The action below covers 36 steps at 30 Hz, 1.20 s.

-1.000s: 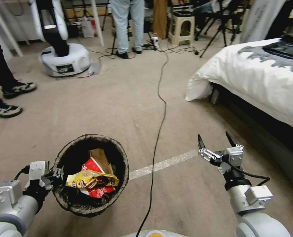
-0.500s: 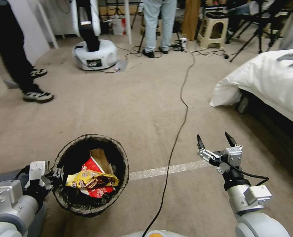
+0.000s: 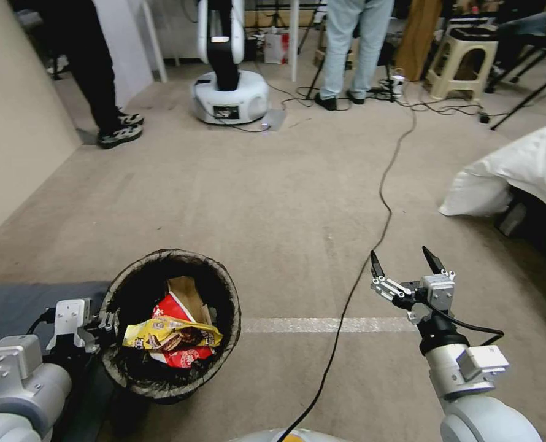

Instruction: Pick up the trash bin, then pick up the garbage from the floor and place it into the trash bin.

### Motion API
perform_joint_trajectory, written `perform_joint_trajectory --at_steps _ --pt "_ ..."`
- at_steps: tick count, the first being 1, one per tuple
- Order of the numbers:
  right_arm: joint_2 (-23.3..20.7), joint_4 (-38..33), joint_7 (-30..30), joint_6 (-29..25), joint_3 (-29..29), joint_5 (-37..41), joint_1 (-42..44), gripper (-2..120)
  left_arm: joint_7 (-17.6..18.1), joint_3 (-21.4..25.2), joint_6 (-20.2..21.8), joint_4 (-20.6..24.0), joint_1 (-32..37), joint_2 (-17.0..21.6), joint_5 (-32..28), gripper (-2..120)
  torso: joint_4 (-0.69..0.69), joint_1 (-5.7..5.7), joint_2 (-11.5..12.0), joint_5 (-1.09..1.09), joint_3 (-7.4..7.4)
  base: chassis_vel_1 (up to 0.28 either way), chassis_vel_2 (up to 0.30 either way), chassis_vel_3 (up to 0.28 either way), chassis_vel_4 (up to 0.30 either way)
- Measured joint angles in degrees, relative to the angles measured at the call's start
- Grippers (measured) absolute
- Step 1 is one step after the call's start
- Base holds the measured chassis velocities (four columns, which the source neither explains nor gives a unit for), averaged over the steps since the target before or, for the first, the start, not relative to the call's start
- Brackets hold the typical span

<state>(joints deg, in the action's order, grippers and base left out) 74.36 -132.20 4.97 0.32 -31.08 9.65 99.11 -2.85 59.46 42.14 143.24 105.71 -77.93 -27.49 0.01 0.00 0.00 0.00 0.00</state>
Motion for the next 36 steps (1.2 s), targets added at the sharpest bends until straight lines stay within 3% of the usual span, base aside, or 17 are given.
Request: perform_joint_trajectory --at_steps 15,26,36 --pt "-0.32 0.23 0.84 1.43 0.78 0.77 -0.82 100 0.13 -1.13 0.00 0.00 -0.28 1.77 -0.80 1 -0.01 0.00 0.00 0.00 0.00 0.009 0.012 0.005 0.004" --pt "-0.30 1.06 3.39 2.68 2.51 1.07 -1.53 100 0.61 -3.97 0.00 0.00 -1.72 5.48 -3.16 1 -0.01 0.00 0.00 0.00 0.00 0.000 0.000 0.000 0.000" --pt "0.59 1.09 4.81 4.52 3.92 0.54 -1.68 100 2.12 -9.60 0.00 0.00 -4.48 9.41 -4.61 1 -0.01 0.00 0.00 0.00 0.00 0.000 0.000 0.000 0.000"
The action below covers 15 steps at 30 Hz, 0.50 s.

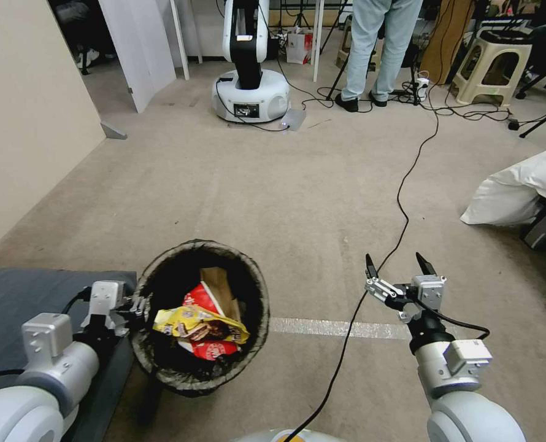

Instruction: Pick up the trash bin, then pick up the garbage from the floor and place it into the trash bin.

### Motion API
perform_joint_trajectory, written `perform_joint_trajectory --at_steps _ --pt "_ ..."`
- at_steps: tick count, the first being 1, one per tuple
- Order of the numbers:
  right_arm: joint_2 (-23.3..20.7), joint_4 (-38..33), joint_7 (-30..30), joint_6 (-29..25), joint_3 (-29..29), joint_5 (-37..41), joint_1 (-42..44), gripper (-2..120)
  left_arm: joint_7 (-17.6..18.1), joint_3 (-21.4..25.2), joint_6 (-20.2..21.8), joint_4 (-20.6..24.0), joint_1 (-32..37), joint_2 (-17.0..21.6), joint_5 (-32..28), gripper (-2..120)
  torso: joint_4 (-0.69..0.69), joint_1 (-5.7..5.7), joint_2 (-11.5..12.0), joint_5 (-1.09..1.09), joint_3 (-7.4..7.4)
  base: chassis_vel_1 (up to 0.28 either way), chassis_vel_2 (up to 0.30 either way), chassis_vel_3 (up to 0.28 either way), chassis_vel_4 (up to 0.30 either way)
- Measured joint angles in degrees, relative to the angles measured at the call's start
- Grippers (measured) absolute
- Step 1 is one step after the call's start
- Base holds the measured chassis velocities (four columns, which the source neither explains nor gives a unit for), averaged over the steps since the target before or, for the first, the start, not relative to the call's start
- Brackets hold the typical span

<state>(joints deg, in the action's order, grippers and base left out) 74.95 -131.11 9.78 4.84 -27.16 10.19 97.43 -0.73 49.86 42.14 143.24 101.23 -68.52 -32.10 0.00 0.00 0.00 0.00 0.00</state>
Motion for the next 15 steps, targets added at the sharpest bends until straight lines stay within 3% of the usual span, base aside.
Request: perform_joint_trajectory --at_steps 9,13,15 --pt "1.15 0.11 0.15 0.40 0.02 -0.18 0.26 100 4.14 -4.74 0.00 0.00 -3.64 1.88 -2.65 1 0.00 0.00 0.00 0.00 0.00 0.000 0.000 0.000 0.000" --pt "1.43 0.22 0.23 0.56 -0.05 -0.19 0.27 100 6.97 -7.28 0.00 -0.98 -5.39 2.43 -5.45 1 -0.01 0.00 0.00 0.01 0.00 0.000 0.000 0.000 0.000" --pt "1.54 0.27 0.36 0.65 -0.20 -0.15 0.26 100 10.20 -9.33 0.00 -2.75 -6.49 2.69 -7.01 1 0.00 0.00 0.00 0.01 0.00 0.000 0.000 0.000 0.000"
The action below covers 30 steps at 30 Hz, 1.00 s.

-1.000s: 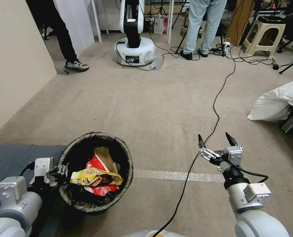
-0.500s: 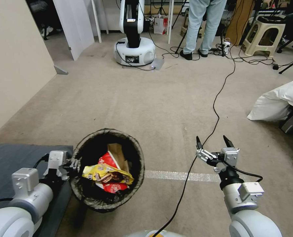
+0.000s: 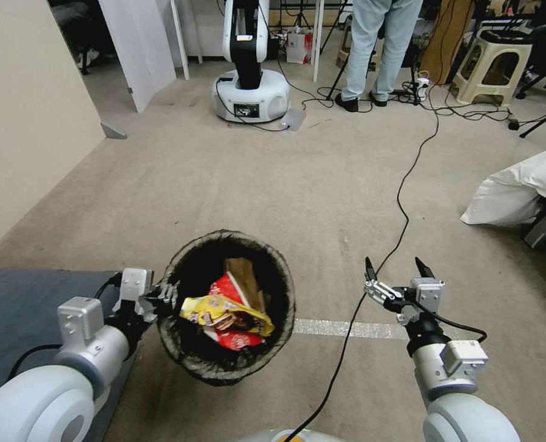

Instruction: Pick up the trash bin, then pick up the garbage from the floor and place it into the trash bin.

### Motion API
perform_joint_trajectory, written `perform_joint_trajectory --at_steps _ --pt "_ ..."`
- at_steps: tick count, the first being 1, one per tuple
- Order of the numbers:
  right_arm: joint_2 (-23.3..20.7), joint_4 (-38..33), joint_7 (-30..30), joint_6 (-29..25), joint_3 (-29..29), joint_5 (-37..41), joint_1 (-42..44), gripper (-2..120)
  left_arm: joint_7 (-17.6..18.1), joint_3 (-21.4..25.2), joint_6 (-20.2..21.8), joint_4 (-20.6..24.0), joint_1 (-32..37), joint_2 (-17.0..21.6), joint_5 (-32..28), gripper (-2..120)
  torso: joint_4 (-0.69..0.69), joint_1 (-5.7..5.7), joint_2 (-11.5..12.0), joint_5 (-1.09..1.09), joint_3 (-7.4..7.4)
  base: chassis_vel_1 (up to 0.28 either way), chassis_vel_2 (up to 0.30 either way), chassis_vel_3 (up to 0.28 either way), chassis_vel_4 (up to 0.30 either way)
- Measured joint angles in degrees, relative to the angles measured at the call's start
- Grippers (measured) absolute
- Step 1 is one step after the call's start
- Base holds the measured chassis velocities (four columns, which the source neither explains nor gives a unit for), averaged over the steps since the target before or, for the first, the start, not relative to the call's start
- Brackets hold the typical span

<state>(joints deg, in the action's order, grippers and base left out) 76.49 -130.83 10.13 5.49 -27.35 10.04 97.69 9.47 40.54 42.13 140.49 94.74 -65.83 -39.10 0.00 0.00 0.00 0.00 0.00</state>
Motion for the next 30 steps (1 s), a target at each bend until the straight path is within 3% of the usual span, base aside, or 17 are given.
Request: perform_joint_trajectory --at_steps 5,9,12,30 --pt "0.18 0.02 0.15 0.09 -0.28 0.24 0.01 100 2.84 -2.75 0.00 -2.46 -1.60 0.28 -0.82 1 0.01 0.00 0.00 0.00 0.00 0.000 0.000 0.000 0.000" --pt "0.54 0.19 0.21 0.09 -0.50 0.39 0.01 100 7.85 -7.08 0.00 -5.93 -4.02 0.32 -2.68 1 0.00 0.00 0.00 0.00 0.00 0.000 0.000 0.000 0.000" --pt "0.67 0.31 0.23 0.09 -0.65 0.40 0.00 100 9.52 -8.65 0.00 -7.13 -4.56 0.25 -4.18 1 0.00 0.00 0.00 0.00 0.00 0.000 0.000 0.000 0.000" --pt "0.99 0.75 0.43 0.10 -0.96 1.05 -0.29 100 17.94 -12.67 0.00 -12.97 -6.98 -1.37 -12.28 1 0.00 0.00 0.00 0.00 0.00 0.000 0.000 0.000 0.000"
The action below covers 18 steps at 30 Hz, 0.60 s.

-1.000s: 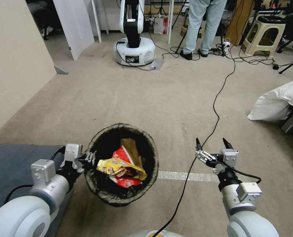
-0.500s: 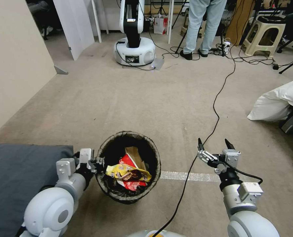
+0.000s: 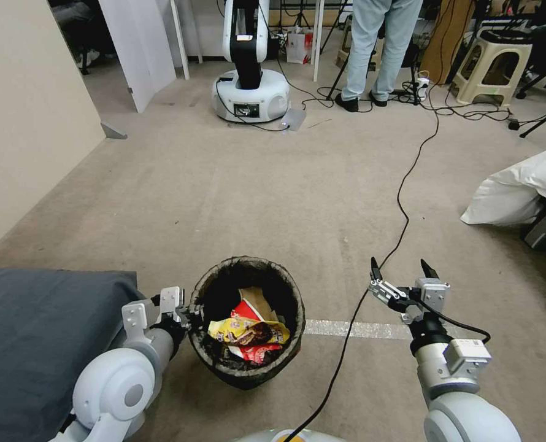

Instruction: Pick up the trash bin, then pick up the garbage from the floor and place it into the trash bin.

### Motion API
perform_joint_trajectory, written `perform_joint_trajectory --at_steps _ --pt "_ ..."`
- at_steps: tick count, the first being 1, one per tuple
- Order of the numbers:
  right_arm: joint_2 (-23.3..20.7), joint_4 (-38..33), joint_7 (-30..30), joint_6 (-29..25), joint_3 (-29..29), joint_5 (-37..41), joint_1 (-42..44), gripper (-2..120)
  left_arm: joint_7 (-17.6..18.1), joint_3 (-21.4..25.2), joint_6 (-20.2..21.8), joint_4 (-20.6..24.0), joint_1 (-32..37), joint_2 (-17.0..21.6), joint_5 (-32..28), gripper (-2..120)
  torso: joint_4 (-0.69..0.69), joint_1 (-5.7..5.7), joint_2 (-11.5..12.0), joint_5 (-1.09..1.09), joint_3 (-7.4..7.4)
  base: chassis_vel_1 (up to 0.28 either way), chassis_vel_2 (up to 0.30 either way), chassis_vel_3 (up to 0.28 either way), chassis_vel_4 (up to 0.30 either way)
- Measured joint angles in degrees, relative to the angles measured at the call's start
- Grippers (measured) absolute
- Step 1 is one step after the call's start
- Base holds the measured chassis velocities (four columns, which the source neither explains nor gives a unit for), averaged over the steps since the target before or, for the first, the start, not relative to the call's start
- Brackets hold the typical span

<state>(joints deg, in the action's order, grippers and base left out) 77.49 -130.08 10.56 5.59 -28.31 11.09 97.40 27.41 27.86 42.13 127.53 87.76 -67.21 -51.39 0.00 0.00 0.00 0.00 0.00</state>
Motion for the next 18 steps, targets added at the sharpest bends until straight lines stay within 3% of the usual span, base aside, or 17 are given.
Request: perform_joint_trajectory --at_steps 18 --pt "0.45 0.38 0.01 -0.08 0.58 0.01 0.09 100 2.86 -2.11 -0.01 -4.81 -1.42 -0.61 -1.77 1 0.00 -0.01 0.00 0.00 0.00 0.000 0.000 0.000 0.000"
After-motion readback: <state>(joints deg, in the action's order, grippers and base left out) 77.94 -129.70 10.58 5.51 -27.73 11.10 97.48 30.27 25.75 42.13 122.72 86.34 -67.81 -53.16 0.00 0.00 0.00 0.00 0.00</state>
